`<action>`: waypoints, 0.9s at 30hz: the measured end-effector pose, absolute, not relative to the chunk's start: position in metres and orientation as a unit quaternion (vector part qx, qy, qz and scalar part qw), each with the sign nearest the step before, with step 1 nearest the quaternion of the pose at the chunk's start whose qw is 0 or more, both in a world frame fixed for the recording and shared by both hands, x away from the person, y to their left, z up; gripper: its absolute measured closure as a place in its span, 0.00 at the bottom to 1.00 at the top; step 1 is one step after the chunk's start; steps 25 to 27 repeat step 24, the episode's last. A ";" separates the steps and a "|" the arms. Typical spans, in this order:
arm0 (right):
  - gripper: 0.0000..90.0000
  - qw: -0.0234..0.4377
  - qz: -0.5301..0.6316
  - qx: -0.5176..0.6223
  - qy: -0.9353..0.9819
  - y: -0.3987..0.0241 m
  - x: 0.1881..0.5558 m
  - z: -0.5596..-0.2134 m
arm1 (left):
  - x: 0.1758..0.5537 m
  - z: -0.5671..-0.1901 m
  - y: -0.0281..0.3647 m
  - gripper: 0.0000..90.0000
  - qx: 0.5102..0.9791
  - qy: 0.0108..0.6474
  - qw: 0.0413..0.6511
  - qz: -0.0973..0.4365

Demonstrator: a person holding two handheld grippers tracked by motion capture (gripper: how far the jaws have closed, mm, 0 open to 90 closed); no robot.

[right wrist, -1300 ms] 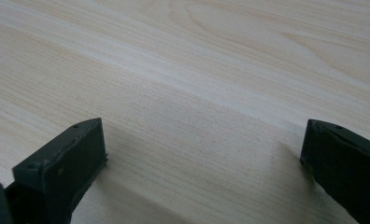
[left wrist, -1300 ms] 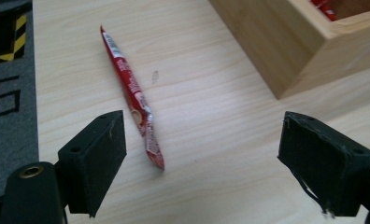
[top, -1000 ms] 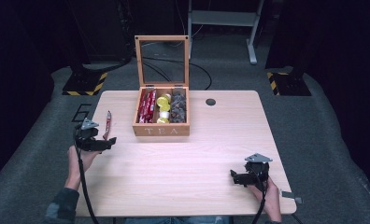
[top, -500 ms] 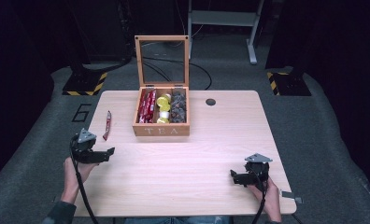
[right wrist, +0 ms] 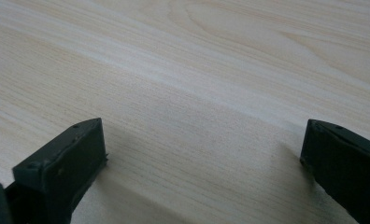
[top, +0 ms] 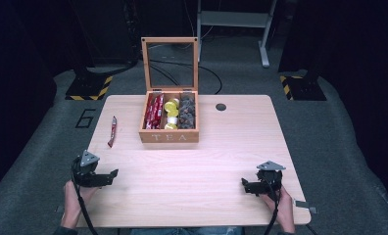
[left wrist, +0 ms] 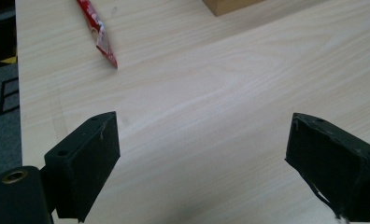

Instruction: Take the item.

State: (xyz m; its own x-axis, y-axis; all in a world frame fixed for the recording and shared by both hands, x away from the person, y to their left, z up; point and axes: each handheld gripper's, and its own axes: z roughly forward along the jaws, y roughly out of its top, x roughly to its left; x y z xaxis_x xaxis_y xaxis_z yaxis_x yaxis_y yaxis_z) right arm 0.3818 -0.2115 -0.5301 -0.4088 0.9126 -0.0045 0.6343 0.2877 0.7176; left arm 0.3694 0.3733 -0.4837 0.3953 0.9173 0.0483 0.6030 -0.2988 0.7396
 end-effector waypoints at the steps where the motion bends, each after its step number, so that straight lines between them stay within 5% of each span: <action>1: 0.00 0.214 0.326 0.501 0.773 -0.211 0.382 -0.530 | 0.369 -0.484 0.373 0.11 0.769 0.494 0.326 0.241; 27: 0.00 0.214 0.325 0.500 0.774 -0.211 0.382 -0.530 | 0.348 -0.532 0.382 0.01 0.750 0.530 0.321 0.231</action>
